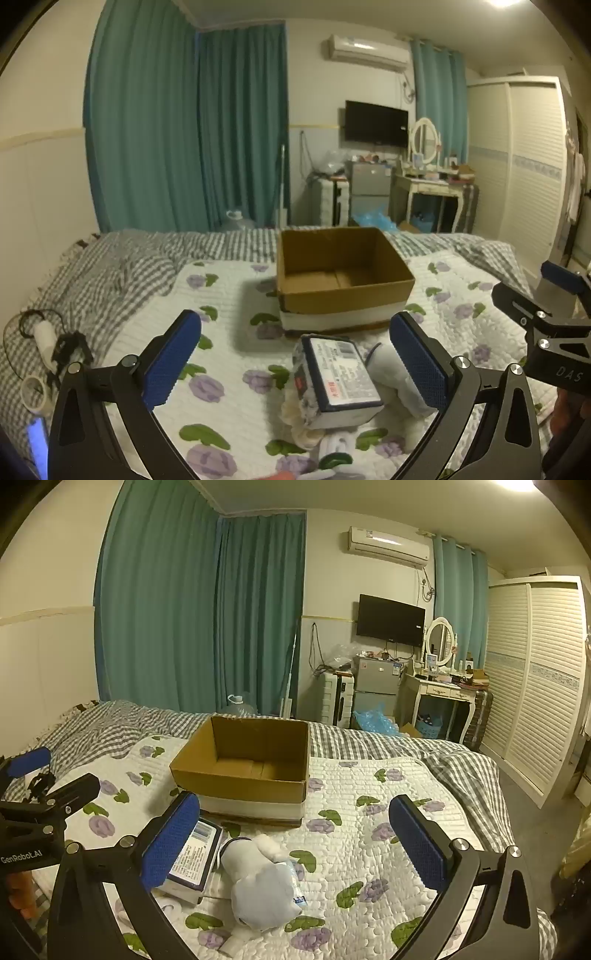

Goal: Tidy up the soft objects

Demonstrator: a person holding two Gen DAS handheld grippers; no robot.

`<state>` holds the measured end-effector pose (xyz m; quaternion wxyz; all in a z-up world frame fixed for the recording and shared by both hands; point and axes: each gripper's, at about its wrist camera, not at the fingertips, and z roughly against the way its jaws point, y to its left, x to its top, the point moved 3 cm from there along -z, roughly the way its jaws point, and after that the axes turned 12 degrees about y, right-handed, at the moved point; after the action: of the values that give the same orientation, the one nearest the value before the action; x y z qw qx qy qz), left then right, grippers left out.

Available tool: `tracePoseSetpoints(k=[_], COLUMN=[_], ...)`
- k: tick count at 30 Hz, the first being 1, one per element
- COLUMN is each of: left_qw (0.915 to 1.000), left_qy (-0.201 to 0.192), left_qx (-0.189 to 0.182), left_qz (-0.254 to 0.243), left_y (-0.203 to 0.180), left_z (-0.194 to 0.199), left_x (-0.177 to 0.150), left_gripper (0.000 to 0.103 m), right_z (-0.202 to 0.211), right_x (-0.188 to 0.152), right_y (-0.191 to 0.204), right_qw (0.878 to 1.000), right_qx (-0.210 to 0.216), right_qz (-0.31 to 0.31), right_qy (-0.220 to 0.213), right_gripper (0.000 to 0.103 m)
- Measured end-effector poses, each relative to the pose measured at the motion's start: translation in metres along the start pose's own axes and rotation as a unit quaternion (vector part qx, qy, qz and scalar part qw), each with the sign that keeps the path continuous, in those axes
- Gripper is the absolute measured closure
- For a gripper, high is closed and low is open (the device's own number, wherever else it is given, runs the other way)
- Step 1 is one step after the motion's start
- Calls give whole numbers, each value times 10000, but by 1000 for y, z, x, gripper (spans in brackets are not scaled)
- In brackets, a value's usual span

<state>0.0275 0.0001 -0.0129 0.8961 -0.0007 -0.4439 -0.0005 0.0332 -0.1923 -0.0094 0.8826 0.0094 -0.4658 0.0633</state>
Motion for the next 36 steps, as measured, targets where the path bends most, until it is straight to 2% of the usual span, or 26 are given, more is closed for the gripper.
tracePoseSetpoints(k=[14,36], left_qw=[9999,10000], left_qy=[-129,-49], left_qx=[70,66], left_qz=[-3,12], left_y=[-3,3], left_z=[1,1], left_x=[-4,-1], left_gripper=[0,0], right_z=[-2,-6], right_x=[-4,-7], right_y=[2,0], right_qw=[10000,9999], right_qx=[-38,-28], right_qz=[82,55], right_qy=[38,116], right_gripper=[0,0])
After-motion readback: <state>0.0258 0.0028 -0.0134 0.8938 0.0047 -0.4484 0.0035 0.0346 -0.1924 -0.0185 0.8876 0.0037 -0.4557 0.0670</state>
